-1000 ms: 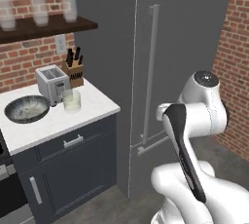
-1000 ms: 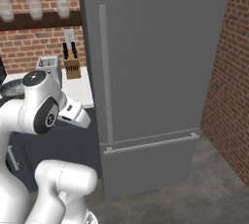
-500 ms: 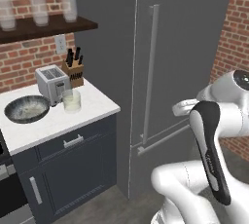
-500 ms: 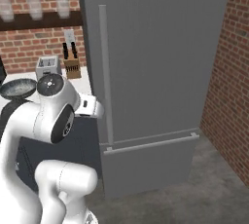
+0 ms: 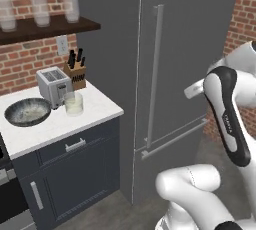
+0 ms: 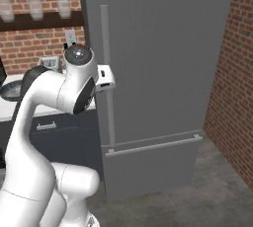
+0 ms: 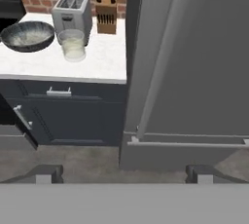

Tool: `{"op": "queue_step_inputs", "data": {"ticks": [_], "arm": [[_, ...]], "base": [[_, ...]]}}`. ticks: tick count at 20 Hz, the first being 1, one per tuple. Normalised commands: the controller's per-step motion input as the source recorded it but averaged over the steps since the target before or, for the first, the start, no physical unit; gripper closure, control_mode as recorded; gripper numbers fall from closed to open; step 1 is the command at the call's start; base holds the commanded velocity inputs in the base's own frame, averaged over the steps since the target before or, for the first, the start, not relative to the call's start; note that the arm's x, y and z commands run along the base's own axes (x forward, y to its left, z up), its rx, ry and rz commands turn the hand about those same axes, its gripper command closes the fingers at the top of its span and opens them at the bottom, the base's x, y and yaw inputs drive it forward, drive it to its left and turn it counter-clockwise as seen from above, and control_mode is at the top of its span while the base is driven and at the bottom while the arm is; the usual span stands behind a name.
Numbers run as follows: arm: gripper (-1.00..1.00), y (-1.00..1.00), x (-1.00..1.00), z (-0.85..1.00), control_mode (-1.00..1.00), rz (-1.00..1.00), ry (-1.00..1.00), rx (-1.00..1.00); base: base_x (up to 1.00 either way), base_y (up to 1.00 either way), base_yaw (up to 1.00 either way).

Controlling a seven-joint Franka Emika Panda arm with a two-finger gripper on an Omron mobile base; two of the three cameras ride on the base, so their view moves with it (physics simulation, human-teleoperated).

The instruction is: Grab a lemon wedge from the fridge and one ice cube from the ice bowl, and put them in the glass of lemonade.

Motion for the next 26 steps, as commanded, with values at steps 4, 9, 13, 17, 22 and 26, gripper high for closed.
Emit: {"op": "queue_step_inputs", "data": {"ticks": [4,9,13,17,22,26], "arm": [[-1.0,0.36,1.0,0.41,-1.0,0.04,0.17,-0.02],[-1.0,0.48,1.0,-0.17,-1.0,0.0,0.11,-0.02],[-1.0,0.21,1.0,-0.64,-1.0,0.0,0.01,0.0],[-1.0,0.04,0.88,-0.4,-1.0,-0.03,-0.03,0.05],[-1.0,-0.19,0.07,-0.01,-1.0,-0.04,-0.25,0.13],[-1.0,-0.35,0.02,0.0,-1.0,0.0,-0.18,0.1]], "base": [[0.0,0.0,0.0],[0.0,0.0,0.0],[0.0,0.0,0.0],[0.0,0.0,0.0],[0.0,0.0,0.0],[0.0,0.0,0.0]]}}
